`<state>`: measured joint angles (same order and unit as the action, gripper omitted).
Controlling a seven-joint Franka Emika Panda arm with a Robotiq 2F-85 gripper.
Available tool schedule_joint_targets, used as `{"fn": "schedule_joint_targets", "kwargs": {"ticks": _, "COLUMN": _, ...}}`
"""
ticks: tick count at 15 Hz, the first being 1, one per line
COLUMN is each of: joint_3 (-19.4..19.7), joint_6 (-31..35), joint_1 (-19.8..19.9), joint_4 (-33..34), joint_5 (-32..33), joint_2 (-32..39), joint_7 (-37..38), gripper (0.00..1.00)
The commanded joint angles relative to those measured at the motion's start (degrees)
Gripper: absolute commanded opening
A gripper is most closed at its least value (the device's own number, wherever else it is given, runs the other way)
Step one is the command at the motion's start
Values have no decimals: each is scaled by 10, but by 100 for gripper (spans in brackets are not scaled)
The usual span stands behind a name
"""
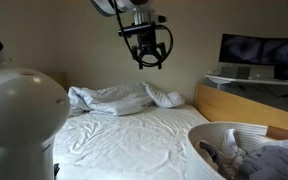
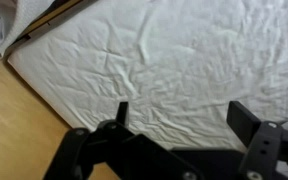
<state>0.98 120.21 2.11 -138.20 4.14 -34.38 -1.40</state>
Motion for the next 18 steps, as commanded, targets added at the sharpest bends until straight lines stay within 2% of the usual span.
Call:
{"fn": "schedule_joint_targets", "kwargs": {"ticks": 1, "joint_3": 1, "joint_6": -1, "joint_1": -1, "joint_4": 1, "joint_5": 1, "joint_2": 0, "joint_7": 1, "gripper": 100}}
{"fn": "schedule_joint_targets", "kwargs": {"ticks": 11, "joint_3": 1, "joint_6": -1, "joint_1": -1, "joint_4": 1, "joint_5": 1, "joint_2": 0, "joint_7": 1, "gripper": 100}}
{"fn": "schedule_joint_targets", "kwargs": {"ticks": 15, "joint_3": 3, "joint_6": 30, "joint_1": 9, "joint_4": -11, "joint_5": -22, "joint_2": -19, "joint_7": 52, "gripper": 100}}
{"fn": "schedule_joint_targets", "kwargs": {"ticks": 18, "joint_3": 24, "joint_6": 71, "joint_1": 30, "joint_4": -2, "joint_5": -23, "joint_2": -15, "joint_7": 76, "gripper": 100}}
